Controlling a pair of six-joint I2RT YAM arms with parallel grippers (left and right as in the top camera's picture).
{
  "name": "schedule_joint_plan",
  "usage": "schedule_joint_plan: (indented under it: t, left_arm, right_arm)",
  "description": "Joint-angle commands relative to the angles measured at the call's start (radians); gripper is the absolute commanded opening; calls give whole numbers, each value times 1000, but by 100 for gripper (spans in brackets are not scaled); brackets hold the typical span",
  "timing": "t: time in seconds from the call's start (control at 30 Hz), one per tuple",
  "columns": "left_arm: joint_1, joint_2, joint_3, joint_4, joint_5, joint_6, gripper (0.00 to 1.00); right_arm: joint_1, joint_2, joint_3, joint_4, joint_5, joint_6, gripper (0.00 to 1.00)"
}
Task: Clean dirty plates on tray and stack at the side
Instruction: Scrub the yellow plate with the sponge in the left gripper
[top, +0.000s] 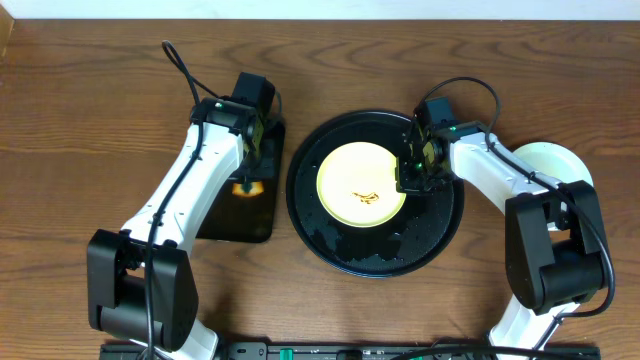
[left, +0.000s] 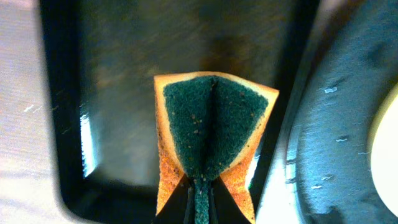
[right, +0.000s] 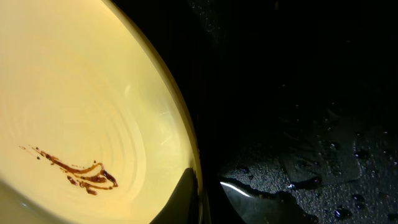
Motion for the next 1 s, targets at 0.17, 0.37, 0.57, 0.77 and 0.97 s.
schedule_joint_plan:
  t: [0.17,0.37,0.57,0.77,0.97]
  left_arm:
    - [-49,-50,27,172,308,100,7]
    - [-175,-6,25,305,309,32,7]
    - [-243,68,23,369,406,-86,7]
    - [-305,135,23,422,517,-114,7]
    - [-377,196,21,467,540,-153,7]
  right_arm:
    - [6,21,-28,-26,80,-23,1]
    - [6,21,-28,-27,80,-22,1]
    - [6,21,-28,-29,80,-22,1]
    - [6,21,-28,-28,81,-23,1]
    - [6,21,-28,-29,80,-22,1]
